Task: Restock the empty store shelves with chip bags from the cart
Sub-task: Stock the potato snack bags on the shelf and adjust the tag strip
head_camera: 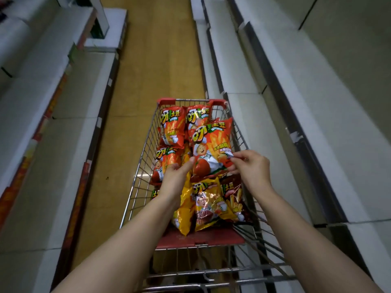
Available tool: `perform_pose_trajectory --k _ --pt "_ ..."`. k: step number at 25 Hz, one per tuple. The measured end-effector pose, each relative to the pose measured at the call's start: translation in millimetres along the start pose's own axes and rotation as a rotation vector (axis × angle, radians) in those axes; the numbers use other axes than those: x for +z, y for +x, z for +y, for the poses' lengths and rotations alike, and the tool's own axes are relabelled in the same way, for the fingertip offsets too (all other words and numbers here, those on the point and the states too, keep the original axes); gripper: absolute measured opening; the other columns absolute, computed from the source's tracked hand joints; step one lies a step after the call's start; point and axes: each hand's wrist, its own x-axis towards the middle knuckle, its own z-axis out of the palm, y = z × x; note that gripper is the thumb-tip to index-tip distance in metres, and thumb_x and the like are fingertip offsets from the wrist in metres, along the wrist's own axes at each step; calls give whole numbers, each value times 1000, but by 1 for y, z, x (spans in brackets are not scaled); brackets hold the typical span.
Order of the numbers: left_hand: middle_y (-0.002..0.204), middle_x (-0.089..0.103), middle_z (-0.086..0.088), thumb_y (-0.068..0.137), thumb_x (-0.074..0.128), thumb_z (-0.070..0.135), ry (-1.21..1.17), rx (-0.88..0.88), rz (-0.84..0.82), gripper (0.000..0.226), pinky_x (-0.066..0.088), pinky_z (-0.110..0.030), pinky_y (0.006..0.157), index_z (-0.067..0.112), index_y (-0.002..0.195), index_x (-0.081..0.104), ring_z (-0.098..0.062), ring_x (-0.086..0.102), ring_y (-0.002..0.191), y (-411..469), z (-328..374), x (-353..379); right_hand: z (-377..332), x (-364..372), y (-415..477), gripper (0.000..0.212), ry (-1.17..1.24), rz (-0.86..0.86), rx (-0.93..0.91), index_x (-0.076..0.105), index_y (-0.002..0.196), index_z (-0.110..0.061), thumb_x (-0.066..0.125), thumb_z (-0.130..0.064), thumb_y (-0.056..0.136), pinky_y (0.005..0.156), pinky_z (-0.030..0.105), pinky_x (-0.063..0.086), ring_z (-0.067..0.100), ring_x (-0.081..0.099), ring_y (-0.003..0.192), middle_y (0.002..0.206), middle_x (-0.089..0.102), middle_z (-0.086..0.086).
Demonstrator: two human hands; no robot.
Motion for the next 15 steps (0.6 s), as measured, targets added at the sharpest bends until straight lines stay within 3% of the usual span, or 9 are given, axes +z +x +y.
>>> perform_pose_trajectory --k 2,4,8,10,12,15 --pt "126 61 -10 45 76 73 -12 41 -83 113 41 -46 104 12 135 46 -30 57 117 -11 17 -2 -28 -18 -32 12 158 -14 -21 65 80 -4 60 7 83 52 19 54 8 61 47 58 62 7" --pt "117 67 -10 45 78 70 -35 27 -211 108 49 -45 95 13 131 50 -30 65 105 -24 34 -2 -51 -34 -61 20 204 -37 -77 66 77 -9 61 9 82 51 21 53 13 63 49 53 63 2" --pt "105 72 -6 63 74 44 -47 200 -410 68 54 -39 87 15 122 59 -25 70 94 -62 65 3 -95 -71 -111 14 104 -60 -57 68 99 -9 63 -11 86 46 24 51 12 59 44 53 64 3" --pt "101 74 -2 70 69 33 -51 333 -496 50 57 -31 77 17 116 61 -22 71 91 -88 85 8 -119 -96 -127 30 -74 100 -123 64 111 -17 61 -34 86 55 24 49 9 60 58 76 68 1" --pt "101 74 0 70 71 32 -36 427 -591 47 57 -26 71 20 114 60 -20 71 91 -118 104 14 -141 -119 -141 55 -284 214 -192 55 124 -22 55 -57 83 72 25 45 8 56 86 109 61 -5" --pt "97 74 1 67 74 31 25 533 -712 51 56 -24 64 21 114 57 -19 72 85 -160 125 29 -168 -135 -164 92 -96 54 -115 32 143 -27 49 -74 65 88 28 47 9 57 107 128 52 -7"
